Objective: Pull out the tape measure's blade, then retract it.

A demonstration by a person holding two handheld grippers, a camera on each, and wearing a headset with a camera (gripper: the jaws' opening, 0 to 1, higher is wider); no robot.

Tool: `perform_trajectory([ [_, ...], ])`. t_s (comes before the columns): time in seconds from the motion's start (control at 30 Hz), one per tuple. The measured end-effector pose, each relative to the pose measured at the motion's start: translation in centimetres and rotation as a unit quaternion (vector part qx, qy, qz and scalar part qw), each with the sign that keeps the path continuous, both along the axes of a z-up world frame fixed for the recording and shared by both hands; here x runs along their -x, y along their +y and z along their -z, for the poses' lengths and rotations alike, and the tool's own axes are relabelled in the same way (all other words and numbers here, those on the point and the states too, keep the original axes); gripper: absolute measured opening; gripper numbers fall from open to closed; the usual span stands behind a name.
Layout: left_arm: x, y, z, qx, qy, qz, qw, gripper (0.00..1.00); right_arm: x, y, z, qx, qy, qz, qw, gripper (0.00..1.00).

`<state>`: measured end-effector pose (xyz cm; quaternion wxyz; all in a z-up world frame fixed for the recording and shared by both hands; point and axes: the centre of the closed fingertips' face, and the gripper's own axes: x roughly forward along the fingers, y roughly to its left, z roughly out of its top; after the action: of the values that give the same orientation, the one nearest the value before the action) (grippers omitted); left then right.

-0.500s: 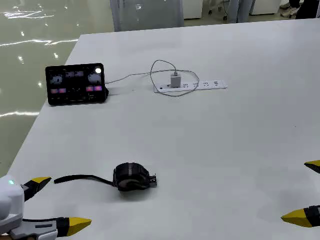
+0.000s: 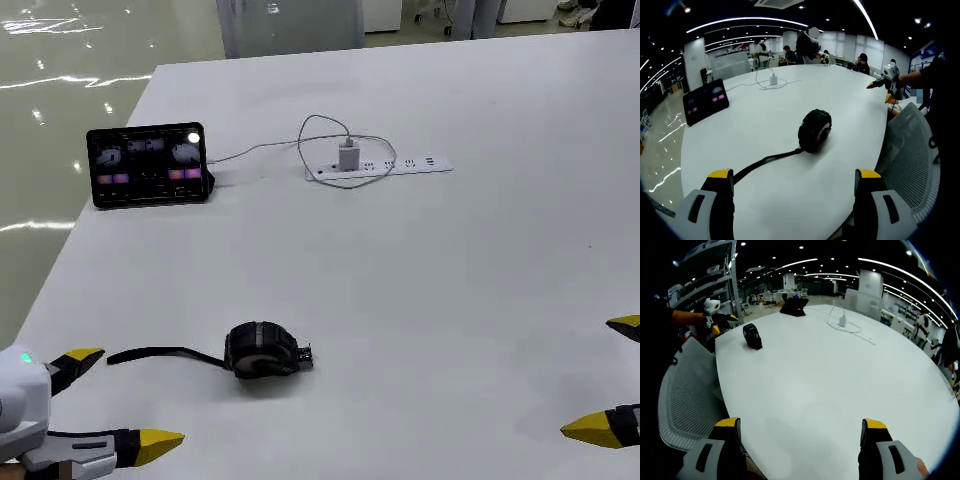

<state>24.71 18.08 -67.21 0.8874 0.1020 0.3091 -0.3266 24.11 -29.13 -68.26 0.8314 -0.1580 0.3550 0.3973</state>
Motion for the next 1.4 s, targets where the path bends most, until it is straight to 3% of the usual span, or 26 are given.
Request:
perform_trajectory([
  [0.1,0.0,0.0,0.0,-0.003,-0.001,0.005,1.0,0.99,0.0,0.1,0.0,0.002,-0.002,-0.004,1.0,0.99],
  [0.17,-0.1,-0.1,0.1,-0.008,-0.003,0.013,0.9999,0.99,-0.5,0.6,-0.4,-0.004,-0.027,-0.017,0.9995,0.99],
  [0.27,-0.6,-0.6,0.1,-0.016,-0.004,0.034,0.9993,0.99,-0.5,1.1,0.0,-0.003,-0.005,-0.02,0.9998,0.99],
  [0.4,-1.0,-1.6,0.0,-0.03,0.003,0.069,0.9972,0.99,-1.0,1.9,0.0,0.001,-0.009,-0.034,0.9994,0.99],
  [0.47,-1.2,-2.2,0.1,-0.036,0.012,0.09,0.9952,0.97,-1.4,2.5,-0.2,0.0,-0.011,-0.041,0.9991,0.99],
  [0.63,-2.1,-3.6,0.1,-0.057,0.014,0.133,0.9894,0.95,-2.2,4.2,-0.6,0.0,-0.02,-0.062,0.9979,0.99],
  [0.83,-3.0,-5.4,-0.4,-0.063,0.018,0.165,0.9841,0.93,-2.8,6.0,-0.9,0.003,-0.025,-0.085,0.996,0.99],
  [0.93,-3.2,-5.9,-0.1,-0.078,0.023,0.184,0.9796,0.89,-3.1,6.8,-1.0,0.006,-0.027,-0.097,0.9949,0.99],
  [1.27,-4.6,-7.7,1.0,-0.103,0.028,0.213,0.9711,0.81,-3.7,10.0,-0.6,0.011,-0.029,-0.138,0.99,0.99],
  [1.4,-4.7,-8.5,1.6,-0.109,0.038,0.228,0.9666,0.78,-4.2,11.3,-0.5,0.005,-0.029,-0.143,0.9893,0.99],
])
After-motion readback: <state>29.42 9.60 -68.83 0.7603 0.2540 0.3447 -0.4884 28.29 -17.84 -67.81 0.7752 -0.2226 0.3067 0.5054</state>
